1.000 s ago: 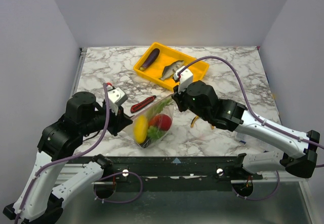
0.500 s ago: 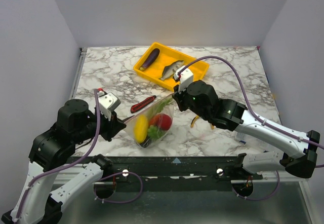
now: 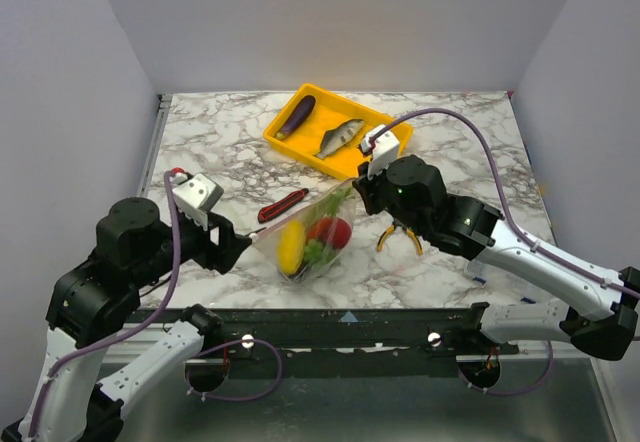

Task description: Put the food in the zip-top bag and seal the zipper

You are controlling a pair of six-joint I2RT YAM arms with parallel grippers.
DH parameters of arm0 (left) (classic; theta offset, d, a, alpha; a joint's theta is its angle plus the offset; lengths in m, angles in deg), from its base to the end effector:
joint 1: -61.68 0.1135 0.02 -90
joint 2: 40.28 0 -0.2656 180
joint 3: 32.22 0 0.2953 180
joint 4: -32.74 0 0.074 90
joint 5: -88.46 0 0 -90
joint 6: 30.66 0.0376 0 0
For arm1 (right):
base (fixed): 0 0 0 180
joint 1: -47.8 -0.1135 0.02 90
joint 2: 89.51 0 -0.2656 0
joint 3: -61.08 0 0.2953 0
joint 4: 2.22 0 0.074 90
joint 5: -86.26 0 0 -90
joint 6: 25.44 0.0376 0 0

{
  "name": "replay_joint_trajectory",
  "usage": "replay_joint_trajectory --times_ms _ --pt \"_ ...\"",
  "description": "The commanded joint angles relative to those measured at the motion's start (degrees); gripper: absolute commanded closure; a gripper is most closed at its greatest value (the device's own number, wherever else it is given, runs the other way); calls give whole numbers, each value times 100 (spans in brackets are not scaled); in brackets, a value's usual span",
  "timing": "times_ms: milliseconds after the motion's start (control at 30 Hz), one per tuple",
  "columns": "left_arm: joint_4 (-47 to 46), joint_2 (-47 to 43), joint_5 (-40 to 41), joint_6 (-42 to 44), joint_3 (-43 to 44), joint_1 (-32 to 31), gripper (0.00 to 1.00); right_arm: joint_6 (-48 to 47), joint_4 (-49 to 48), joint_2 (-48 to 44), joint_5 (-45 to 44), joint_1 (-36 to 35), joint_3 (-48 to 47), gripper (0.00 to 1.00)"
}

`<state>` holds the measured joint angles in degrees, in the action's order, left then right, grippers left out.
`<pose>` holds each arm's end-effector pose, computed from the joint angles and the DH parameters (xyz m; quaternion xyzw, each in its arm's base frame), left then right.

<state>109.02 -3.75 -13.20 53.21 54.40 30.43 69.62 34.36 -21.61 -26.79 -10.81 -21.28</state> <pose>0.0777 -0.0560 0.4492 0.2361 0.8126 -0.2502 0.4704 0.1723 0.2541 0.3924 -0.2666 0.7760 0.1477 0.5522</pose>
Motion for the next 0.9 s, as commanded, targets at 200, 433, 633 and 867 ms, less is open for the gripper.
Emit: replay_joint_trajectory --times_ms 200,433,633,867 --pt "-1274 -626 1643 -239 447 5 23 171 -230 -212 -1011 31 -757 100" --pt "-1381 -750 1388 -316 113 6 23 -880 -296 66 -2654 89 -1366 100" --pt "-1613 -772 935 -453 -139 6 23 -1213 -254 589 -3372 928 -1932 100" --pt "-1805 -782 459 -539 -360 7 23 -1120 -261 1336 -3294 3184 -2358 100"
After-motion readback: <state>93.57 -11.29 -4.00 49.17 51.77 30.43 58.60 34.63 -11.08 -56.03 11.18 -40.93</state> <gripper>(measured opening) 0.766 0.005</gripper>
